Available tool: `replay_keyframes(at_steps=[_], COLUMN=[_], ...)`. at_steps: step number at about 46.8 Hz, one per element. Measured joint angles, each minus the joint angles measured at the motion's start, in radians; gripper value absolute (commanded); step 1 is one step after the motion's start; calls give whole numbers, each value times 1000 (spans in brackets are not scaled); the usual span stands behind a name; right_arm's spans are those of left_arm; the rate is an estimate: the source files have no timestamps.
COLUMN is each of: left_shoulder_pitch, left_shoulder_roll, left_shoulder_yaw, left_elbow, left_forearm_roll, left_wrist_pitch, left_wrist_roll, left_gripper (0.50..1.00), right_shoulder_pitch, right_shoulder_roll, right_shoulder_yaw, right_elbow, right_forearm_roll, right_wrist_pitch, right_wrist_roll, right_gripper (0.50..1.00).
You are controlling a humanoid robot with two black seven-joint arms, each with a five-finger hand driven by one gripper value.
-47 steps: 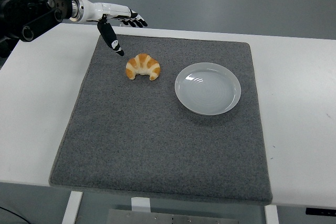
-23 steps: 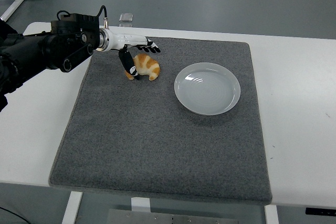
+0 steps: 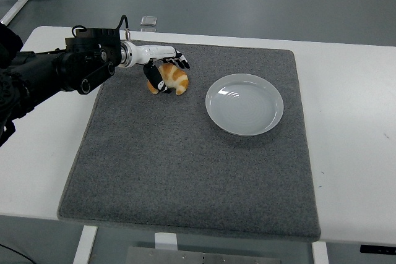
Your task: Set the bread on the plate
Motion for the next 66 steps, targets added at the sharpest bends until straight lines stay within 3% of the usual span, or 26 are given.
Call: replay_keyframes(at_steps=[10,15,38,50,66], left_shoulder_pitch=[7,7,-18,-145,-330], left_shoulder_roll=[-23,-28,-35,-19,1], left_shoulder_yaw=[2,2,35,23,21], left_elbow=[0,0,-2,-16,-26], left_forearm_roll=[1,1,4,-7,-25], left_wrist_pitch=[34,37,32,13,-65], left_wrist_roll=[0,0,0,-3,-29], left_gripper=[699,500,500,500,500], right_shoulder_pitch=[0,0,-1,-1,-2], right_shoulder_roll=[0,0,0,0,0], right_shoulder_yaw=[0,0,0,0,0], right_elbow=[0,0,1,2,1], right_forearm_roll=[0,0,1,1,0], right_wrist_pitch=[0,0,-1,0,-1], right_wrist_roll=[1,1,1,1,1], right_gripper=[952,952,952,952,952])
